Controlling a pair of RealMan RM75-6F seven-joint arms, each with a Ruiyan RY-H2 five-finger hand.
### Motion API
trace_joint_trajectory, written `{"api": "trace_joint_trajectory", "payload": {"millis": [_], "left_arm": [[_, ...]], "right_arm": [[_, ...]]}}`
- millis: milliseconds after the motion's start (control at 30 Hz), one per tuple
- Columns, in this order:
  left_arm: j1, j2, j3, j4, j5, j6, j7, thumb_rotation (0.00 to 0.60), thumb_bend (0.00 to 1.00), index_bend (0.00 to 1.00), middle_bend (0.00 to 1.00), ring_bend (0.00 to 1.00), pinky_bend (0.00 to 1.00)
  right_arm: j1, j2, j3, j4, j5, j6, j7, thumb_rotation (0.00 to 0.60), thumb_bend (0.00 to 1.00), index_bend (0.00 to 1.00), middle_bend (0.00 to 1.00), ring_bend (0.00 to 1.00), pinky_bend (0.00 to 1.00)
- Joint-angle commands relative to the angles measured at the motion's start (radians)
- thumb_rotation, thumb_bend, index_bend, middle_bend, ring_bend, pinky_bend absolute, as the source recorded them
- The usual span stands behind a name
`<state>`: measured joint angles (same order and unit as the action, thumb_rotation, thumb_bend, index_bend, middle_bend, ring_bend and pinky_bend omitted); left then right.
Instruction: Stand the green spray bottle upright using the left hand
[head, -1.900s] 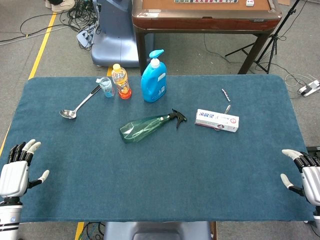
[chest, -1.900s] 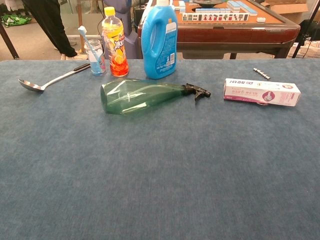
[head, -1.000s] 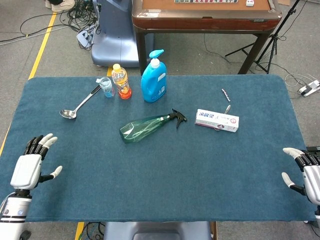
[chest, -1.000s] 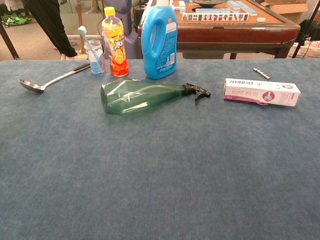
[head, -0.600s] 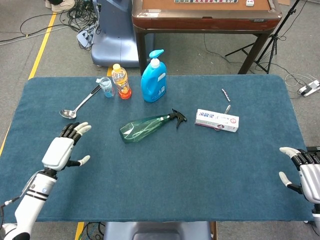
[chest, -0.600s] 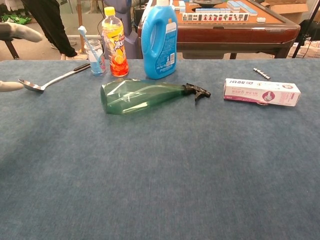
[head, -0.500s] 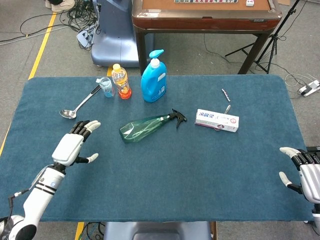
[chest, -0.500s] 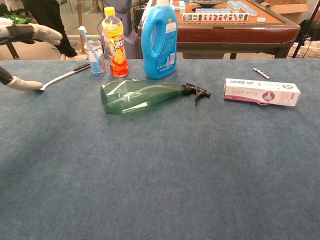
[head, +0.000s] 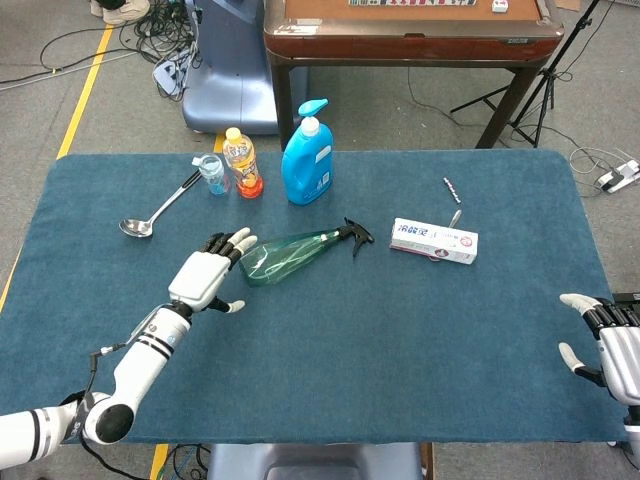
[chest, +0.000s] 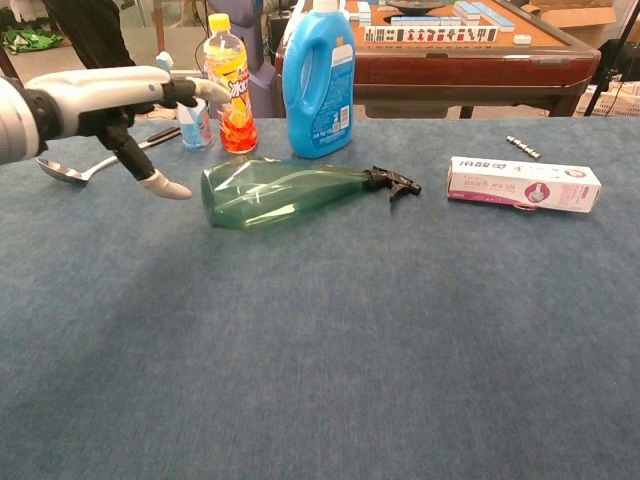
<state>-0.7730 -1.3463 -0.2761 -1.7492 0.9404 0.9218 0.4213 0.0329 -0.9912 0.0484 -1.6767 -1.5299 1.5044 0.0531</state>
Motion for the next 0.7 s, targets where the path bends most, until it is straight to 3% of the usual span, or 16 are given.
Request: {"api": "trace_joint_trajectory", "payload": {"millis": [33, 467, 700], "left_arm": [[-0.072, -0.053, -0.005, 0.036, -0.110, -0.014, 0.079, 0.600, 0.18, 0.00, 0.00, 0.00, 0.00], [-0.230, -0.159, -0.008, 0.148, -0.425, 0.016, 0.231, 0.600, 0.18, 0.00, 0.00, 0.00, 0.00], [-0.286, -0.201, -0.015, 0.205, -0.531, 0.054, 0.272, 0.600, 0.18, 0.00, 0.00, 0.00, 0.00]], "right_arm": [[-0.001, 0.001, 0.000, 0.001, -0.001, 0.002, 0.003, 0.600, 0.28, 0.24, 0.27, 0.20, 0.25], [-0.003, 0.007, -0.001, -0.003, 0.002, 0.003, 0.001, 0.600, 0.28, 0.24, 0.27, 0.20, 0.25], [-0.003, 0.008, -0.001, -0.002, 0.004, 0.003, 0.003, 0.600, 0.28, 0.24, 0.27, 0.20, 0.25]]}}
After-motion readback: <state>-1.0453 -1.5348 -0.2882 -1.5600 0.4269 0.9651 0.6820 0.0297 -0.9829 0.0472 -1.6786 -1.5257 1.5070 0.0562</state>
